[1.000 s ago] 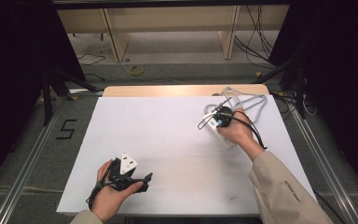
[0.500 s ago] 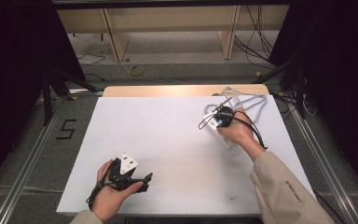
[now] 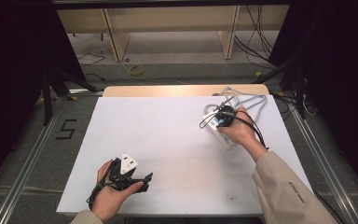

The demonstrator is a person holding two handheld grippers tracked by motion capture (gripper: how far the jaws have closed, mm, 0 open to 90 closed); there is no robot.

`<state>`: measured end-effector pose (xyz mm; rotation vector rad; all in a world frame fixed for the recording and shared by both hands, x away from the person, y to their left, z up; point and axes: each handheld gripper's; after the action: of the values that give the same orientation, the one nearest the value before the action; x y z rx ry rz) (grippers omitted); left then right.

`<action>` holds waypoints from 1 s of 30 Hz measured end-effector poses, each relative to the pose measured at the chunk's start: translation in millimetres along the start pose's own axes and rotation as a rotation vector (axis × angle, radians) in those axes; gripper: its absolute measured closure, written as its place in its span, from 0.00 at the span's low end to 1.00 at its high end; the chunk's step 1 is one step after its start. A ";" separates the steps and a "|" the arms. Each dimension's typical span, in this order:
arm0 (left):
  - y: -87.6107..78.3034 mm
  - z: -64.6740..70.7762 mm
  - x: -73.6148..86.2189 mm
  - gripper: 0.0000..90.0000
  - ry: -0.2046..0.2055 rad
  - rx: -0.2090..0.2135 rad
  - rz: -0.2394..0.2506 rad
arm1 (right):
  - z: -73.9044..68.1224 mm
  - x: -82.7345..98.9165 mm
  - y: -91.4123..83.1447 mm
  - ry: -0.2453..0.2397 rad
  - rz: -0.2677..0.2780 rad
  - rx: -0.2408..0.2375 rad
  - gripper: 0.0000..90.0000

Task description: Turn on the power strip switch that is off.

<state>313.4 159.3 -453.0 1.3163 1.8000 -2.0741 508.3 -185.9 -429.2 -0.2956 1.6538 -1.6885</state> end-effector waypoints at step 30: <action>-0.4 -0.5 -0.1 0.17 -0.002 -0.003 -0.001 | -2.4 18.8 -18.2 0.008 0.065 -0.052 0.73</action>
<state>313.5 159.9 -452.6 1.3121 1.8024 -2.0723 487.5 -198.0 -418.7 -0.2574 1.6973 -1.6022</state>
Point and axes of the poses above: each handheld gripper's, and its own axes: y roughly forward along the jaws, x roughly out of its underside, z roughly to its right, and after that the axes turned 9 degrees about -z, right-handed
